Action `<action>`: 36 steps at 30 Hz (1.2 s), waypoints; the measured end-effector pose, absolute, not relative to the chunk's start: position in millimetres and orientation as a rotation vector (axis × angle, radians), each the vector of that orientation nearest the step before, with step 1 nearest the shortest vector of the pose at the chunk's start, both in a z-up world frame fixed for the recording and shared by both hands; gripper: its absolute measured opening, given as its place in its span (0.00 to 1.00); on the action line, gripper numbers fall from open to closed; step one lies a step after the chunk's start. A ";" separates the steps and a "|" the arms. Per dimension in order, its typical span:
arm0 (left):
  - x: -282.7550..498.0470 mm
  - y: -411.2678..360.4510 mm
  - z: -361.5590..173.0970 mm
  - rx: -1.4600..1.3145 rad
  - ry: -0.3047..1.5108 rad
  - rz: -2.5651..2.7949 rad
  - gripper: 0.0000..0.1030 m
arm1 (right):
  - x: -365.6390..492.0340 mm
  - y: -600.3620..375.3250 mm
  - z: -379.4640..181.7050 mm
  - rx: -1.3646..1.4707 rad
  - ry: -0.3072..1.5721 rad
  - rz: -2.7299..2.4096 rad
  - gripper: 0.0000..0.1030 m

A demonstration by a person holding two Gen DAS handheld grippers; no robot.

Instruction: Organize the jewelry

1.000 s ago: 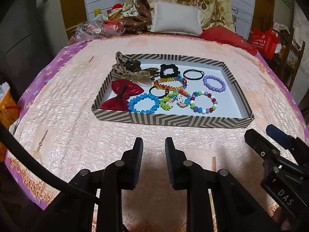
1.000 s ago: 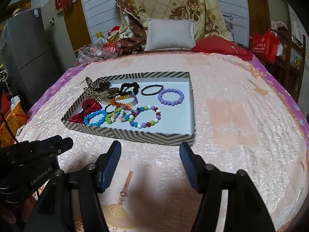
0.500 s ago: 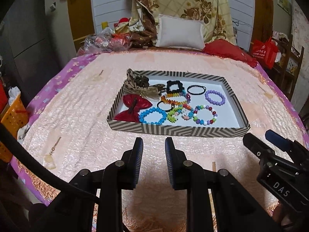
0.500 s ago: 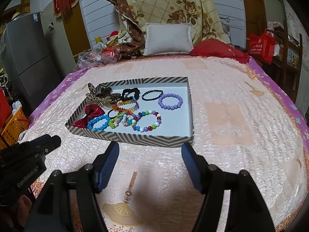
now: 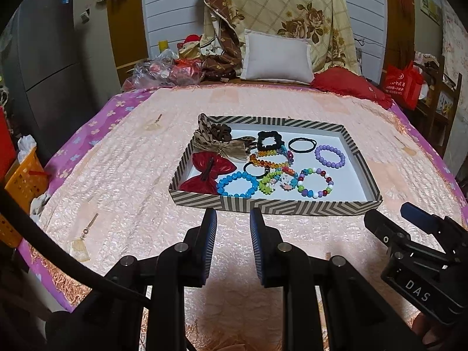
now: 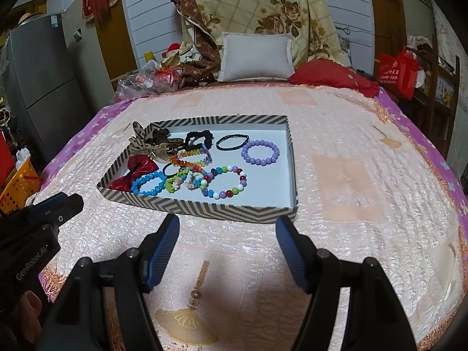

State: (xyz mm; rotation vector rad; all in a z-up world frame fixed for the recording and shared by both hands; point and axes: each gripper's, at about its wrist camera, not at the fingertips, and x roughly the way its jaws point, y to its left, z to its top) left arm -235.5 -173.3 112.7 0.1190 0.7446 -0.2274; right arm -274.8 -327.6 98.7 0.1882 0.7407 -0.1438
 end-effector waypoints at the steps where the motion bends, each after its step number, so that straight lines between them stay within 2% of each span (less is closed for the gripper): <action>1: -235.4 -173.2 112.7 0.120 0.744 -0.225 0.23 | -274.6 -327.5 98.5 0.187 0.741 -0.146 0.70; 36: -232.8 -174.4 103.2 0.118 0.770 -0.223 0.23 | -266.2 -325.5 90.6 0.179 0.779 -0.132 0.72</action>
